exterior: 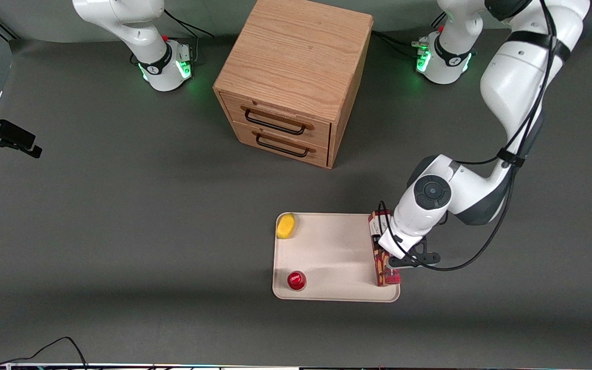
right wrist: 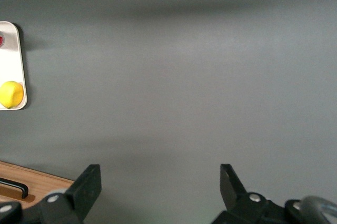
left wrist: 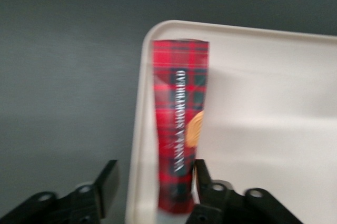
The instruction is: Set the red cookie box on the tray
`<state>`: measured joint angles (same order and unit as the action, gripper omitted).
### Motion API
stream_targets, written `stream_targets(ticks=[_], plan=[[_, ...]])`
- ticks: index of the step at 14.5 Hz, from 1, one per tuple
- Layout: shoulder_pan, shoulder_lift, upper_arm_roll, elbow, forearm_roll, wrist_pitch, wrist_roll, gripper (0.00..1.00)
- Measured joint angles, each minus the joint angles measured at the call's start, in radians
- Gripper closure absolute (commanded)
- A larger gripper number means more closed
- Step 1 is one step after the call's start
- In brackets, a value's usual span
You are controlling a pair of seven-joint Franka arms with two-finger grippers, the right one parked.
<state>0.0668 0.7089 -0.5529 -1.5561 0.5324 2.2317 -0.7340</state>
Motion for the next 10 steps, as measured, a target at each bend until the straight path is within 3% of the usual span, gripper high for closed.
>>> stream_targets(ticks=[3, 6, 10], plan=[[0.01, -0.154, 0.031, 0.035, -0.195, -0.232, 0.24, 0.0], [0.02, -0.37, 0.189, 0.045, -0.404, -0.462, 0.533, 0.0], [0.038, -0.598, 0.384, -0.028, -0.512, -0.64, 0.803, 0.0]])
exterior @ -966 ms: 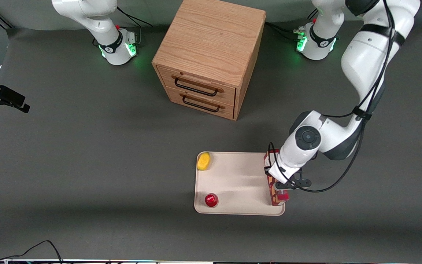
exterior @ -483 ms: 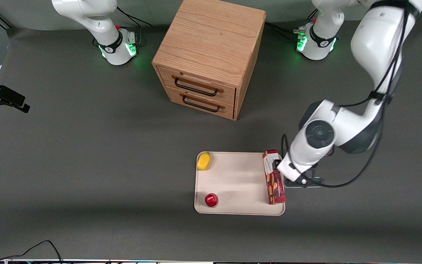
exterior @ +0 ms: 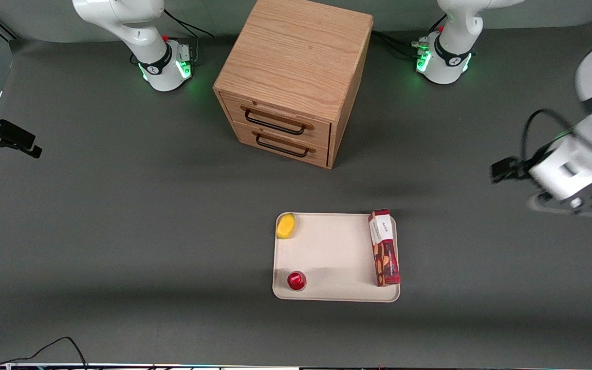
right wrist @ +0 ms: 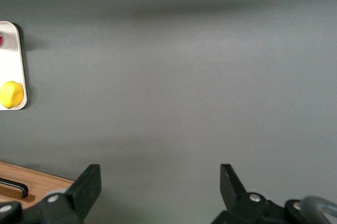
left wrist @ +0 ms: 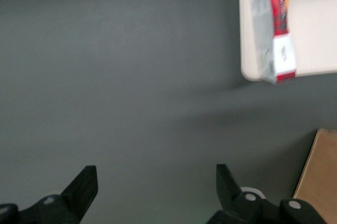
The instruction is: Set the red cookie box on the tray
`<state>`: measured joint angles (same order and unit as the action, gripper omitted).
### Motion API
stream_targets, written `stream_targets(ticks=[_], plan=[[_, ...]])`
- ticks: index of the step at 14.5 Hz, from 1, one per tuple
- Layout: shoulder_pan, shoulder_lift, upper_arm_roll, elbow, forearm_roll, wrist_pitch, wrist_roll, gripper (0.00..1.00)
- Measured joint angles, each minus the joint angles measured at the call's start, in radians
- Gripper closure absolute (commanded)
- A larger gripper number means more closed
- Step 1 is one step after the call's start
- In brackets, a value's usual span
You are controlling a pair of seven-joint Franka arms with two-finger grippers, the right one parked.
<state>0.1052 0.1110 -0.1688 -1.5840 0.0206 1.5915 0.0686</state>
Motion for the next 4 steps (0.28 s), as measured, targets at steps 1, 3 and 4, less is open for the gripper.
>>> stream_targets(ticks=[1, 3, 4], plan=[[0.001, -0.048, 0.026, -0.049, -0.017, -0.004, 0.032, 0.0], [0.002, -0.122, 0.064, -0.129, -0.037, -0.01, 0.074, 0.0], [0.002, -0.144, 0.072, -0.142, -0.037, -0.021, 0.087, 0.0]])
